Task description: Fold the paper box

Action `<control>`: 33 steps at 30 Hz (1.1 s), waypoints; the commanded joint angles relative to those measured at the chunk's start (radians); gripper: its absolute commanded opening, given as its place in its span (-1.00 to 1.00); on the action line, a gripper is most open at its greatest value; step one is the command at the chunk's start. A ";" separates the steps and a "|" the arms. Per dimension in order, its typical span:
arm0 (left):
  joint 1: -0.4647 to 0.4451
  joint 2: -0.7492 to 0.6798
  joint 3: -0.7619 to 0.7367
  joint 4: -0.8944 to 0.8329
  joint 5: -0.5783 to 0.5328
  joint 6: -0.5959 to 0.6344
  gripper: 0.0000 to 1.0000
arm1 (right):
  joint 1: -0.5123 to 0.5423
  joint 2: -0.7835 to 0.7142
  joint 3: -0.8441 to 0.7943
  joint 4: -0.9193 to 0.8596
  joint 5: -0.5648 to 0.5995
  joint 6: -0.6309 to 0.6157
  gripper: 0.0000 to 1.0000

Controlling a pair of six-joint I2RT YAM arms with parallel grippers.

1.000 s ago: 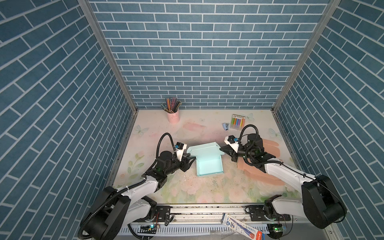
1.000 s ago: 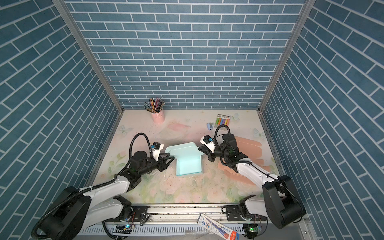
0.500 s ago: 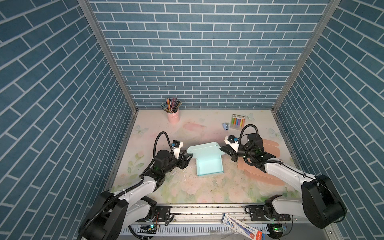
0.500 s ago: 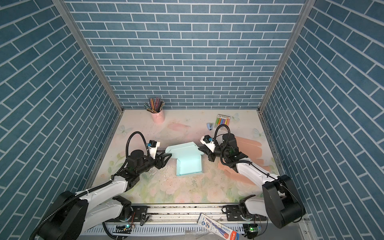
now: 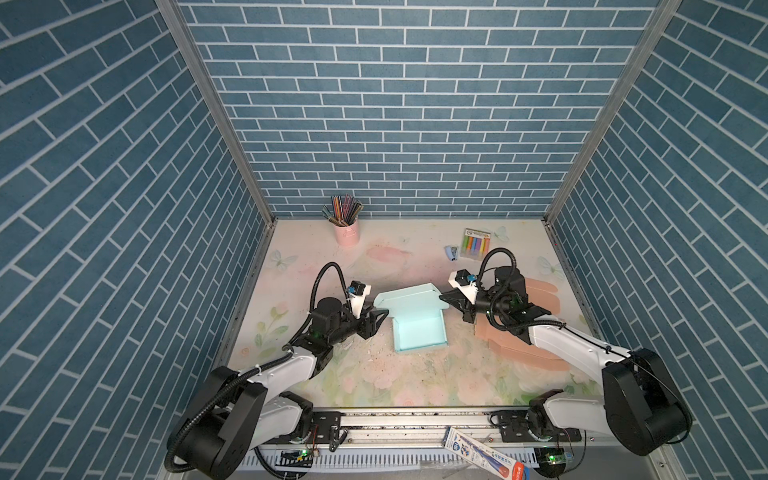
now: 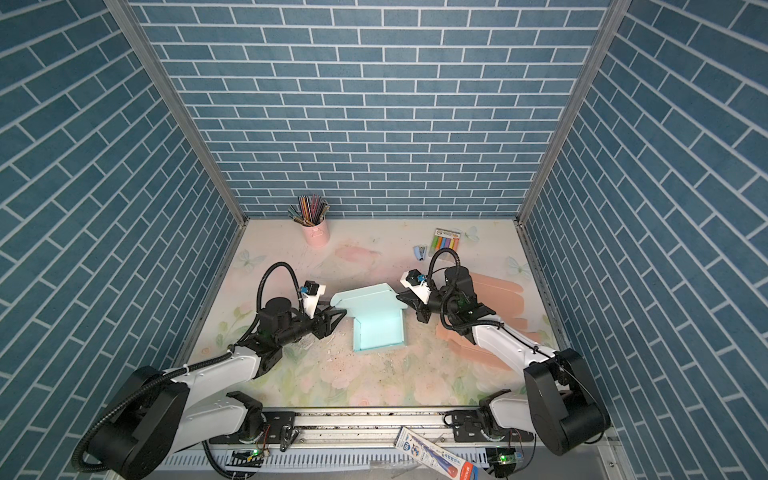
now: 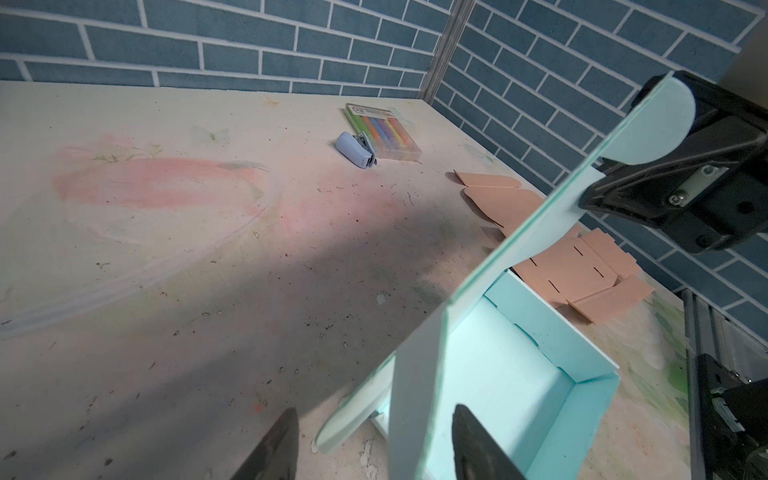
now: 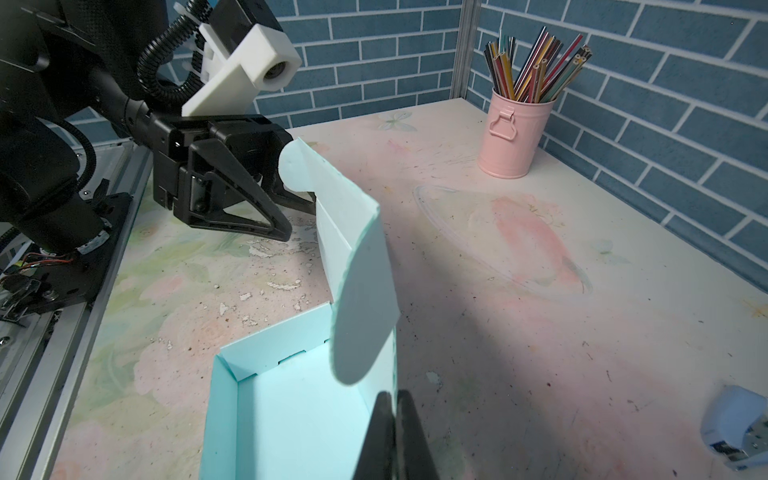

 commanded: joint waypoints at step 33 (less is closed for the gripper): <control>-0.017 0.025 0.045 -0.028 0.003 0.071 -0.76 | -0.006 0.027 0.036 -0.012 0.013 0.009 -1.00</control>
